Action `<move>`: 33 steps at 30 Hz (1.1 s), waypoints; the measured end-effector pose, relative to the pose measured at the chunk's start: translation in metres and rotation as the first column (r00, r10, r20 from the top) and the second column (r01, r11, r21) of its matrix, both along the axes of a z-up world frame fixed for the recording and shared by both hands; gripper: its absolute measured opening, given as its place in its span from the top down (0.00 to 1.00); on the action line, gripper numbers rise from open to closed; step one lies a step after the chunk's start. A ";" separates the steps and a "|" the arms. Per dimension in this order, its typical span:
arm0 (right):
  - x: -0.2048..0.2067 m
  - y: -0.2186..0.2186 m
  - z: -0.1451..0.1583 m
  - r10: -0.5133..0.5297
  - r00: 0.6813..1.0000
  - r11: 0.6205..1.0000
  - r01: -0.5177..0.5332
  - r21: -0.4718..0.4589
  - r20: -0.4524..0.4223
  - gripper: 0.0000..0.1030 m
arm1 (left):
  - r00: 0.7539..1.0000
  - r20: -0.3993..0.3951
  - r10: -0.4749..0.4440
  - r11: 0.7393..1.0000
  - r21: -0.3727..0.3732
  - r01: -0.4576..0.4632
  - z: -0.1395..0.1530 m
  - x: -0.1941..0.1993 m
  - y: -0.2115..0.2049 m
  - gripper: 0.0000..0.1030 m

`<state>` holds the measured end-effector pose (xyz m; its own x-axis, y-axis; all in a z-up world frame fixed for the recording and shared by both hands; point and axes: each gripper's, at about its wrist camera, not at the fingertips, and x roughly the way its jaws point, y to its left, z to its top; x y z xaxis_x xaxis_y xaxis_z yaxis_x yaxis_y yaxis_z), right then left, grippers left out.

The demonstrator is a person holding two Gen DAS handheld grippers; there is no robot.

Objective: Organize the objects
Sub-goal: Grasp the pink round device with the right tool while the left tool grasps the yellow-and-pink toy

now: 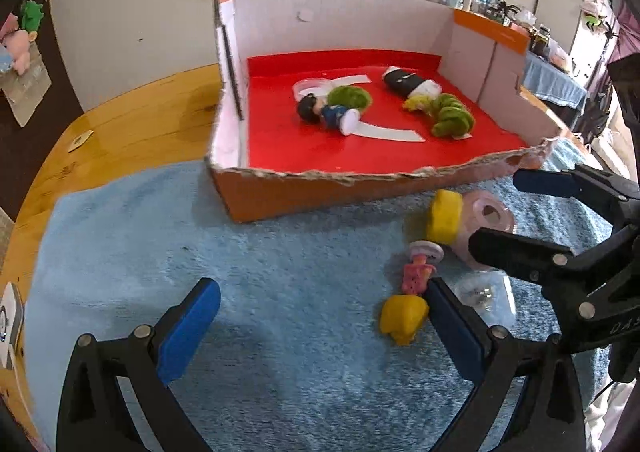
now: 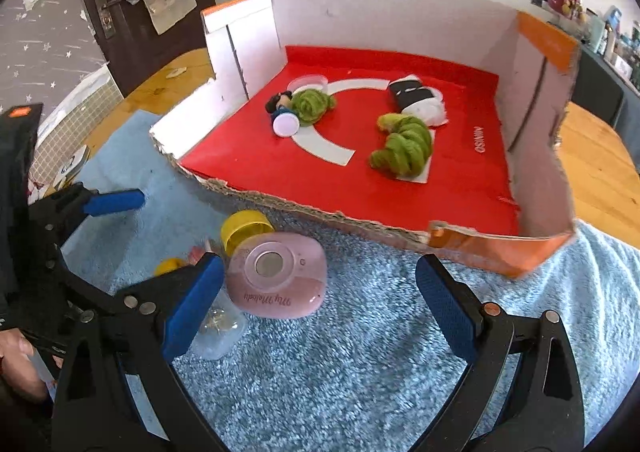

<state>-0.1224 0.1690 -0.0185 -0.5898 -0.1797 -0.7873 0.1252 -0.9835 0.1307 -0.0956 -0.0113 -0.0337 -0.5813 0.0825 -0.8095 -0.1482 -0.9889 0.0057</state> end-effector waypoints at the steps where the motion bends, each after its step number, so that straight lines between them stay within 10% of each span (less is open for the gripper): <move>1: 0.000 0.000 -0.001 -0.001 1.000 1.000 0.001 0.002 0.005 0.05 | 1.000 0.001 0.002 1.000 -0.004 -0.002 -0.001 0.000 -0.001 0.00; 11: 0.004 0.012 -0.004 -0.030 0.999 0.998 0.029 0.057 0.011 0.07 | 0.996 -0.006 -0.084 0.996 -0.005 0.084 0.000 0.002 0.012 0.11; 22: 0.009 -0.006 -0.004 0.043 0.999 0.994 -0.043 0.098 -0.002 0.50 | 0.987 -0.042 -0.153 0.988 0.015 0.154 0.004 0.013 0.020 0.57; 27: 0.015 -0.007 -0.004 0.044 0.999 0.995 -0.042 0.087 -0.017 0.50 | 0.981 -0.049 -0.189 0.982 0.019 0.190 0.004 0.017 0.026 0.79; 33: 0.022 -0.005 -0.001 0.030 0.999 0.999 -0.029 0.027 -0.033 0.50 | 0.984 -0.034 -0.174 0.979 0.100 0.177 0.006 0.015 0.016 0.79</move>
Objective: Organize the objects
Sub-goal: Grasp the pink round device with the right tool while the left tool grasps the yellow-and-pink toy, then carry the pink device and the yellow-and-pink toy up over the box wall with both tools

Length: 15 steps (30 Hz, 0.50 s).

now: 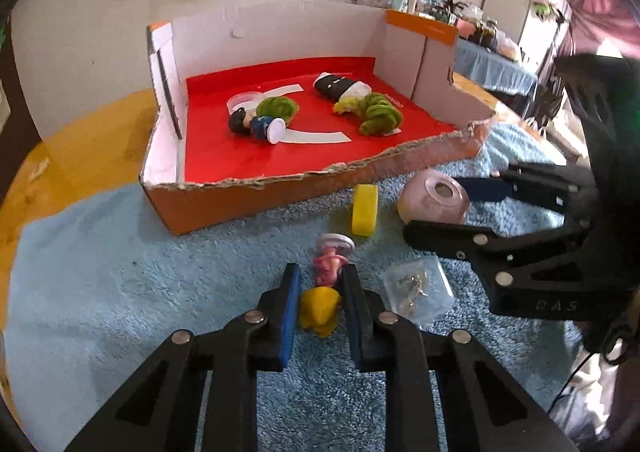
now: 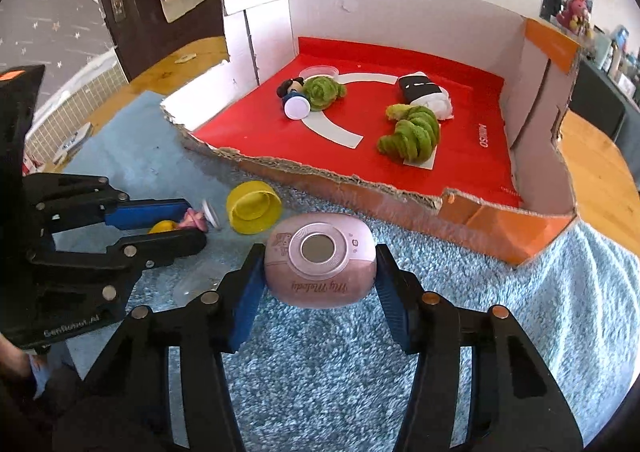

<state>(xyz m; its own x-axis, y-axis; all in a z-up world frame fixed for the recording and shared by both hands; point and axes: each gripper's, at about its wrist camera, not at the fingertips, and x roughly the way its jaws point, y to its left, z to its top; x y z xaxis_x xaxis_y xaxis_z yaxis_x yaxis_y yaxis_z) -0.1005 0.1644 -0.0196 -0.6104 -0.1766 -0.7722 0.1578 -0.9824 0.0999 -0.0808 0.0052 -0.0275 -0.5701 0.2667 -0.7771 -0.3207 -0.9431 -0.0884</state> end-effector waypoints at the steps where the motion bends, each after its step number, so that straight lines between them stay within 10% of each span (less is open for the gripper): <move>1: 0.002 0.001 0.001 -0.002 1.000 1.000 0.002 -0.014 -0.003 0.50 | 1.000 0.002 0.005 1.000 0.012 -0.005 0.001 0.000 -0.002 0.79; 15: 0.015 0.003 0.013 -0.008 0.999 0.995 0.005 -0.100 -0.037 0.50 | 0.998 -0.036 0.047 0.997 0.069 -0.044 0.015 0.008 -0.007 0.79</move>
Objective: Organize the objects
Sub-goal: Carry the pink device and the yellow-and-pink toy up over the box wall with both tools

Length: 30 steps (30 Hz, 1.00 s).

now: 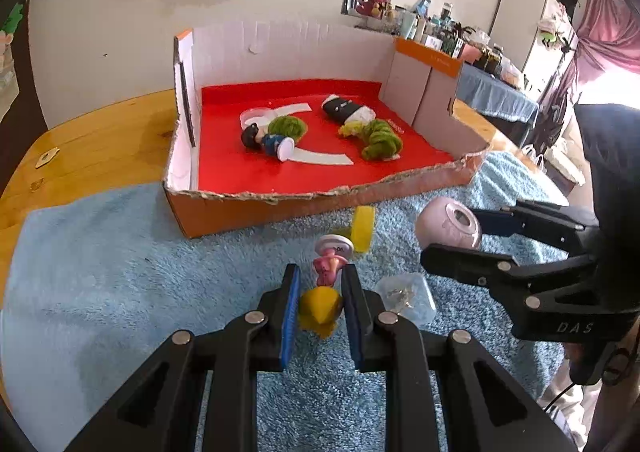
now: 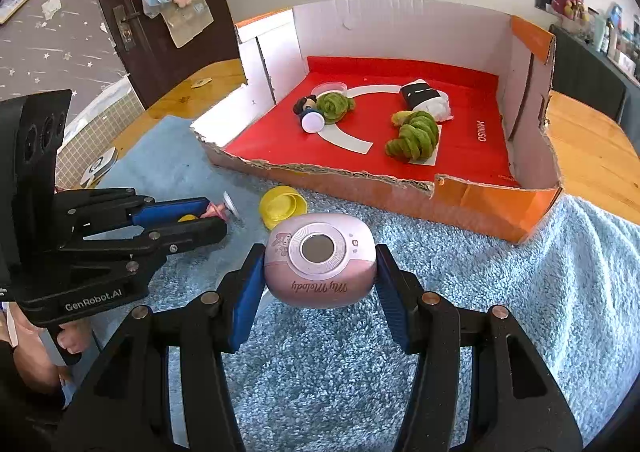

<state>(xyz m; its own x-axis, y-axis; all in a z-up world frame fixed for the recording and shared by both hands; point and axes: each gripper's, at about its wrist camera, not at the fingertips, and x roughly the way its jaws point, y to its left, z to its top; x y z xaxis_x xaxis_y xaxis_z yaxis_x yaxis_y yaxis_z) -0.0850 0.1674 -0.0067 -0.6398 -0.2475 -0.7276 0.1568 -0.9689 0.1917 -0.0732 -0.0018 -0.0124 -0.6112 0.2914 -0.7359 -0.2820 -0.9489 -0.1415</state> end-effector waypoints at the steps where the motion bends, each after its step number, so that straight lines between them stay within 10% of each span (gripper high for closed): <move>1: 0.000 0.000 0.000 0.000 1.000 1.000 0.000 -0.003 -0.001 0.50 | 1.000 -0.004 0.001 1.000 0.007 -0.001 0.002 0.001 -0.001 0.79; 30: -0.004 -0.005 0.030 0.025 0.998 1.000 -0.025 -0.009 -0.058 0.50 | 0.993 -0.118 0.008 0.999 0.038 -0.003 0.042 -0.003 0.002 0.79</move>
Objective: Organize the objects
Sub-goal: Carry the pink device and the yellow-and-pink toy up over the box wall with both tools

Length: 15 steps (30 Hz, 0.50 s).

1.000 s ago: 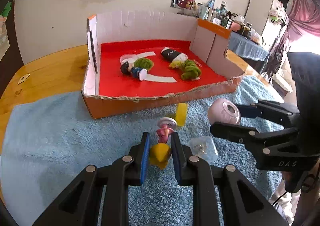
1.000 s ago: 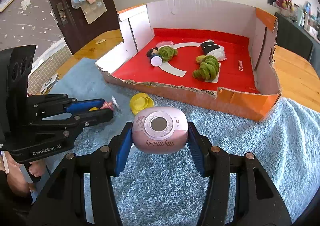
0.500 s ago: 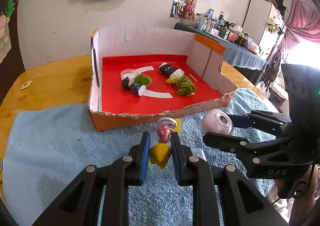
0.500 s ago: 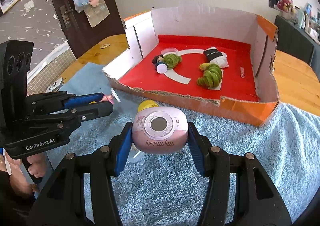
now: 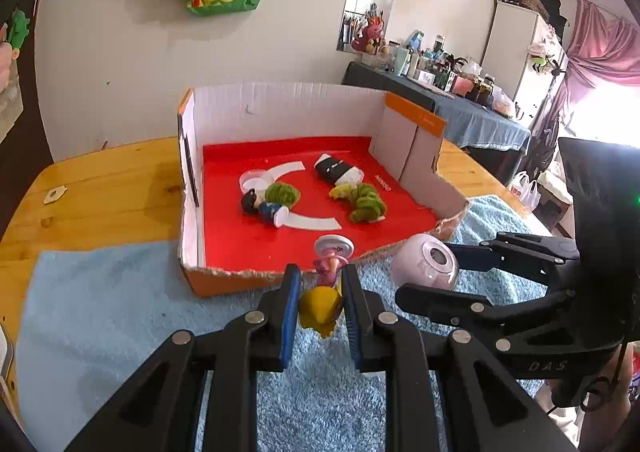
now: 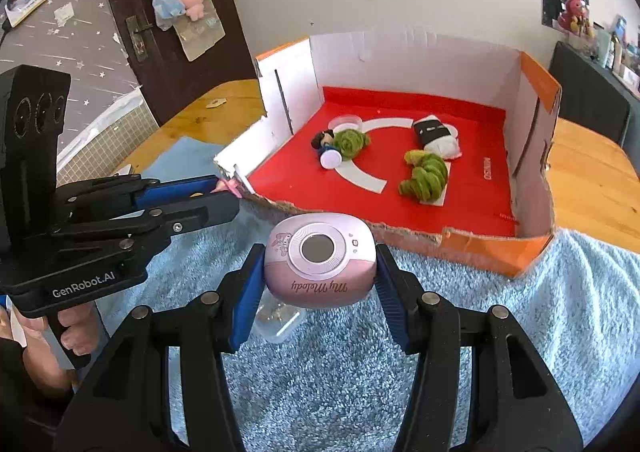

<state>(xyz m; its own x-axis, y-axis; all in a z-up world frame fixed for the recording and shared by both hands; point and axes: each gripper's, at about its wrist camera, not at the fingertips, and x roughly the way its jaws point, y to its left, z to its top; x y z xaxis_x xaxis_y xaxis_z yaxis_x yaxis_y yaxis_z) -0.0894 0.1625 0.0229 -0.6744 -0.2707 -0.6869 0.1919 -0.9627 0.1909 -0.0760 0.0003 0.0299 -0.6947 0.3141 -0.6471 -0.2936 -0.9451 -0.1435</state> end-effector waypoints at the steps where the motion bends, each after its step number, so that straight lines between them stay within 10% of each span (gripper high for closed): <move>1: 0.000 0.000 0.002 0.001 1.000 1.000 -0.001 0.001 -0.004 0.50 | 1.000 -0.002 0.000 1.000 0.000 0.000 0.001 0.000 0.000 0.79; 15: -0.014 0.003 0.013 0.012 1.000 1.000 -0.012 0.001 -0.028 0.50 | 1.000 -0.020 0.016 1.000 -0.001 -0.016 0.009 -0.019 0.002 0.79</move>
<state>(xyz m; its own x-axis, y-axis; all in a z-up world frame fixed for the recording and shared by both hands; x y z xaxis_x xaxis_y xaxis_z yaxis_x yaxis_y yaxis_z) -0.1034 0.1659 0.0357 -0.6903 -0.2783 -0.6679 0.2084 -0.9604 0.1848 -0.0954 0.0024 0.0387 -0.7125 0.3027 -0.6330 -0.2818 -0.9496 -0.1371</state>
